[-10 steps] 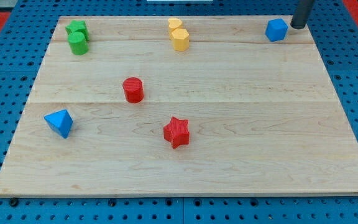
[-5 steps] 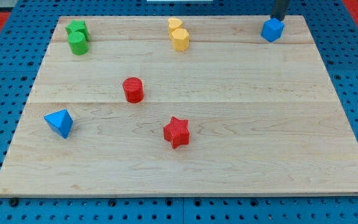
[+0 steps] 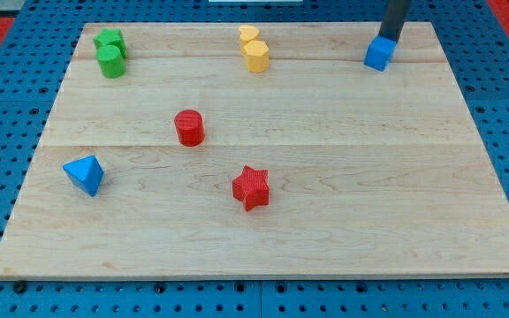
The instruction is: Push the blue cube parallel to the red circle
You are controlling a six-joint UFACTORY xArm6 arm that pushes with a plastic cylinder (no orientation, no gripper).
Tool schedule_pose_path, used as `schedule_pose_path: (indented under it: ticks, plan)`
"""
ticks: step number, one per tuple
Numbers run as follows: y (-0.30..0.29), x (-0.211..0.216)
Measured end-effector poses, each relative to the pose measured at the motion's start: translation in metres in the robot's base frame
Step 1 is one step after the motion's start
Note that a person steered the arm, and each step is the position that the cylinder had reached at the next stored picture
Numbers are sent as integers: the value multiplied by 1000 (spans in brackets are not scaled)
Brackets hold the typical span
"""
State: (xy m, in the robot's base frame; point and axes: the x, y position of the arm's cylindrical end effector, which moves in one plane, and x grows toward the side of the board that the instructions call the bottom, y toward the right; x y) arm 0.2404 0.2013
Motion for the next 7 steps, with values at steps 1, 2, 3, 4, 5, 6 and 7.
schedule_pose_path:
  ticks: [1,2,3,4,5,6,7]
  plan:
    - [-8,8]
    - [-8,22]
    - [-13,32]
    - [-21,46]
    - [-32,69]
    - [-47,103]
    - [-57,138]
